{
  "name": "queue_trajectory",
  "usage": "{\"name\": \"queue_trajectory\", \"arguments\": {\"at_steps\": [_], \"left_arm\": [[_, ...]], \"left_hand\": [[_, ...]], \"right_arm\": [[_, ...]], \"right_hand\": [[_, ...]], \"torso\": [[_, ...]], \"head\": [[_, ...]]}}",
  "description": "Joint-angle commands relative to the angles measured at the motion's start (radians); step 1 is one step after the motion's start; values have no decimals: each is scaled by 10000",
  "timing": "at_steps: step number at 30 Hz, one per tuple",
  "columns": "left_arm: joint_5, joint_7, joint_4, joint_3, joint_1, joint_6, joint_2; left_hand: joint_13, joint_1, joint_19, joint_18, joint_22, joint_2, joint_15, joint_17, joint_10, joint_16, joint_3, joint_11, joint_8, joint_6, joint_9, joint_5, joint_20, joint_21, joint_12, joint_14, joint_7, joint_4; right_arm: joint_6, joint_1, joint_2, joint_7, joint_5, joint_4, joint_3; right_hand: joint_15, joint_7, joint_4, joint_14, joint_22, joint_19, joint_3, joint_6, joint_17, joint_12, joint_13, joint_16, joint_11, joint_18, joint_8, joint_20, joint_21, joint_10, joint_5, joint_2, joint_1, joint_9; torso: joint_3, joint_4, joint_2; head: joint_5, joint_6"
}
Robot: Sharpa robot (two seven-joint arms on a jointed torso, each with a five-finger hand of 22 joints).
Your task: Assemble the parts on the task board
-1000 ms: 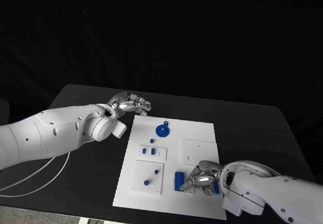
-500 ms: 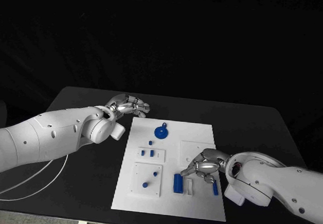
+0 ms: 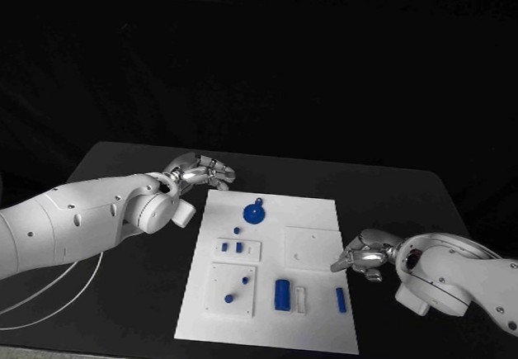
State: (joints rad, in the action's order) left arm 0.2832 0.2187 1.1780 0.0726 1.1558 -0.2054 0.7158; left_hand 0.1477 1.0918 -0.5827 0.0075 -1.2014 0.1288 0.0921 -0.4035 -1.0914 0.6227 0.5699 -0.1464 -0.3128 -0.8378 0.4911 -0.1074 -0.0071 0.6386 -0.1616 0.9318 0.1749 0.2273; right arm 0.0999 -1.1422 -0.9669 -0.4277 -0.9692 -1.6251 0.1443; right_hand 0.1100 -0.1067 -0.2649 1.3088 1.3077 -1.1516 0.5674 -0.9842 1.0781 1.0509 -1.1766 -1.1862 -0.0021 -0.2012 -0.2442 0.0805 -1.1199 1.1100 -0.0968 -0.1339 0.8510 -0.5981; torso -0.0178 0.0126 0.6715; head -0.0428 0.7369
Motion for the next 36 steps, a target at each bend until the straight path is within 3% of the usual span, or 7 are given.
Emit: {"name": "queue_trajectory", "arguments": {"at_steps": [1,6,11,15,26,29,36], "left_arm": [[-45,78,37,-3,4,116,-2],[-45,71,61,-1,4,126,17],[-45,75,68,-1,3,137,9],[-45,73,75,0,3,137,44],[-45,67,82,2,3,150,65],[-45,66,82,3,3,160,67],[-45,60,83,3,3,179,84]], "left_hand": [[-13,-75,-38,0,-13,-2,11,-14,88,-66,-31,1,-40,54,-13,-12,4,-59,2,59,-18,-10],[-13,-76,-38,0,-14,2,11,-18,86,-69,-32,2,-42,52,-13,-10,4,-61,0,61,-20,-11],[-14,-75,-38,0,-16,4,10,-22,85,-72,-33,3,-44,50,-13,-8,4,-62,-1,62,-21,-12],[-15,-75,-39,0,-17,3,10,-25,85,-74,-34,3,-45,49,-14,-7,3,-63,-2,63,-22,-14],[-18,-77,-40,0,-21,3,10,-36,86,-81,-36,3,-48,47,-15,-3,3,-67,-3,64,-24,-20],[-18,-79,-40,0,-21,2,10,-38,86,-83,-37,3,-48,47,-15,-2,4,-68,-3,64,-24,-22],[-20,-87,-42,-1,-24,-1,11,-44,87,-89,-40,2,-50,47,-16,0,5,-71,-3,64,-23,-31]], "right_arm": [[-1075,0,-195,-698,-1293,-121,20],[-1709,3,-383,-1019,-1620,-316,126],[-1757,6,-392,-1114,-1889,-432,349],[-1675,67,-286,-1144,-2144,-514,452],[-1286,420,114,-1196,-2725,-355,483],[-1258,523,247,-1223,-3068,-277,483],[-1051,738,536,-1354,-3534,-122,484]], "right_hand": [[44,26,52,64,173,9,-30,-133,7,13,13,37,-53,-606,-79,-50,23,36,84,-92,-59,-56],[58,47,92,67,174,28,33,-185,4,-4,21,48,-73,-606,-112,-70,30,41,174,-74,-56,-92],[72,73,292,68,185,71,95,-284,-10,-52,44,76,-98,-606,-141,-137,28,58,336,-10,-237,-110],[81,89,353,70,187,85,120,-330,-12,-63,50,81,-109,-606,-145,-151,24,75,362,46,-290,-98],[109,127,410,82,195,84,143,-460,-7,-57,48,73,-146,-606,-171,-167,-10,150,461,95,-351,-74],[138,148,609,86,181,71,364,-499,-1,-68,47,65,-172,-606,-162,-154,-26,196,476,-44,-347,-51],[139,155,670,88,181,66,398,-523,2,-68,43,60,-174,-606,-167,-153,-37,210,477,-56,-375,-48]], "torso": [[-3,16,-6],[16,10,1],[14,5,5],[19,1,9],[11,-7,9],[10,-9,10],[8,-9,10]], "head": [[125,6],[244,-7],[301,-6],[345,16],[365,56],[351,69],[299,105]]}}
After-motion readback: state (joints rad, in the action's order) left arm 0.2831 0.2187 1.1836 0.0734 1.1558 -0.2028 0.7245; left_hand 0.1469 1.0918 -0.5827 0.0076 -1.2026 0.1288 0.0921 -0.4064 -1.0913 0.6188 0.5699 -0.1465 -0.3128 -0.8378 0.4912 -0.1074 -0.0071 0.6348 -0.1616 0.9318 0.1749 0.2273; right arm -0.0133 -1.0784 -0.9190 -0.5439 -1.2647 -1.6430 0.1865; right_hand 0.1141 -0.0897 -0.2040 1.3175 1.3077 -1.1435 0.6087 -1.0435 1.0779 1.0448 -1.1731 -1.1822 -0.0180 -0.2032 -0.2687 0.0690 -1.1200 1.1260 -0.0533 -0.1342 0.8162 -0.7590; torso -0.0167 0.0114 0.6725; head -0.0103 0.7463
